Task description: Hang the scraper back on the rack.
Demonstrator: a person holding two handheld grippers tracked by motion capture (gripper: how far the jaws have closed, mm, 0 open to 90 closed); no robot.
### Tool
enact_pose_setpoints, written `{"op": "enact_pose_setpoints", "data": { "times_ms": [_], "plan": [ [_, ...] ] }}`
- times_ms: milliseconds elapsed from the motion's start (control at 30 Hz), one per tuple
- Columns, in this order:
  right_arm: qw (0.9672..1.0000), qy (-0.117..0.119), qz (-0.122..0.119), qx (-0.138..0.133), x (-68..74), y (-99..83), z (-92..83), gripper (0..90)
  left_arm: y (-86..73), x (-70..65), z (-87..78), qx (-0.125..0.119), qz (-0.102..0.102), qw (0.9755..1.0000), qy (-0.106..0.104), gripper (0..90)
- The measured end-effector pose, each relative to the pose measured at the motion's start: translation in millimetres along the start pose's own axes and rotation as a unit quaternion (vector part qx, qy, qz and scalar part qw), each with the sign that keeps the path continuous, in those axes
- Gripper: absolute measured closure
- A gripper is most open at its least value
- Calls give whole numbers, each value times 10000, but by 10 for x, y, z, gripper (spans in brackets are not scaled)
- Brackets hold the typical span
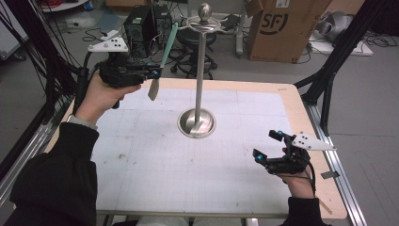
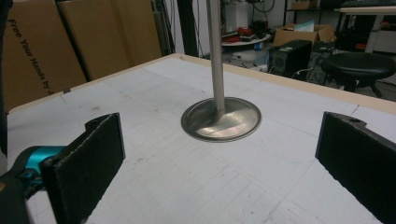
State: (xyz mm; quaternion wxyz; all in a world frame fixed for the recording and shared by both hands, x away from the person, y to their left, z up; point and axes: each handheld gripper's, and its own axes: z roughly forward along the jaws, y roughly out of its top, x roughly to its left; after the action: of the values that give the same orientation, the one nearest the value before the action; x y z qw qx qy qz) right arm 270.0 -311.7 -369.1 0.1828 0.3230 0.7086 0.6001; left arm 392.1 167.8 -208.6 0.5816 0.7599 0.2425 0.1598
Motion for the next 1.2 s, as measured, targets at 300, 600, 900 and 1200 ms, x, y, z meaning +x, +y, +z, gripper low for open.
{"op": "enact_pose_setpoints", "data": {
  "times_ms": [300,600,900,1200],
  "plan": [
    [10000,-44,19,-19,-23,-10,-24,5,-16,5,56,55,-3,10000,2,801],
    [10000,-30,4,-29,-19,-8,-26,5,-40,-15,153,153,11,9999,11,801],
    [10000,-13,12,-11,-11,-11,-28,5,-93,-74,278,-14,103,9999,115,712],
    [10000,-63,14,-38,-11,-14,-64,5,-354,-116,255,-229,211,9995,-29,441]
  ]
}}
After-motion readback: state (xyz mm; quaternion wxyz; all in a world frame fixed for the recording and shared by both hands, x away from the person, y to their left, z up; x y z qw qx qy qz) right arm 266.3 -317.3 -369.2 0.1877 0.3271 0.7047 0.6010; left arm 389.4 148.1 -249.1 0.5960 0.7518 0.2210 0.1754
